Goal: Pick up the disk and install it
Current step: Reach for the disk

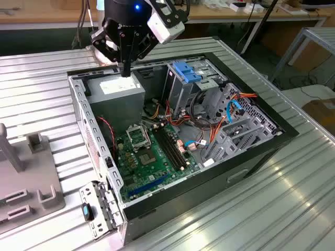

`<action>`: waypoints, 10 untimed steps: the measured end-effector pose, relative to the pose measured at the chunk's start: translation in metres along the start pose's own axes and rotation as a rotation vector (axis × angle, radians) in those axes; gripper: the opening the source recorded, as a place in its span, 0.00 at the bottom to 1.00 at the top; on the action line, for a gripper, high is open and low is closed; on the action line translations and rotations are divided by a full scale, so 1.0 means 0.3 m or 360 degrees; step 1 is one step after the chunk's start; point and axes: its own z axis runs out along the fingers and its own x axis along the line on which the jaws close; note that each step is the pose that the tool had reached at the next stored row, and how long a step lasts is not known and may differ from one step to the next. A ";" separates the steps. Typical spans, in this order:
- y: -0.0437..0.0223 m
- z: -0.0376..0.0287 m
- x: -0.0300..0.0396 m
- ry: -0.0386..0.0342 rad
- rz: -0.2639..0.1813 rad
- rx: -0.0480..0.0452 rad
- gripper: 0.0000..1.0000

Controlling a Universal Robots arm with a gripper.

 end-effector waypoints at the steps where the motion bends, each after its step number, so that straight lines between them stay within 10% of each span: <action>1: 0.000 0.000 0.000 0.0000 0.0000 0.0000 0.11; 10: 0.000 0.000 0.005 0.0000 0.0000 0.0000 0.11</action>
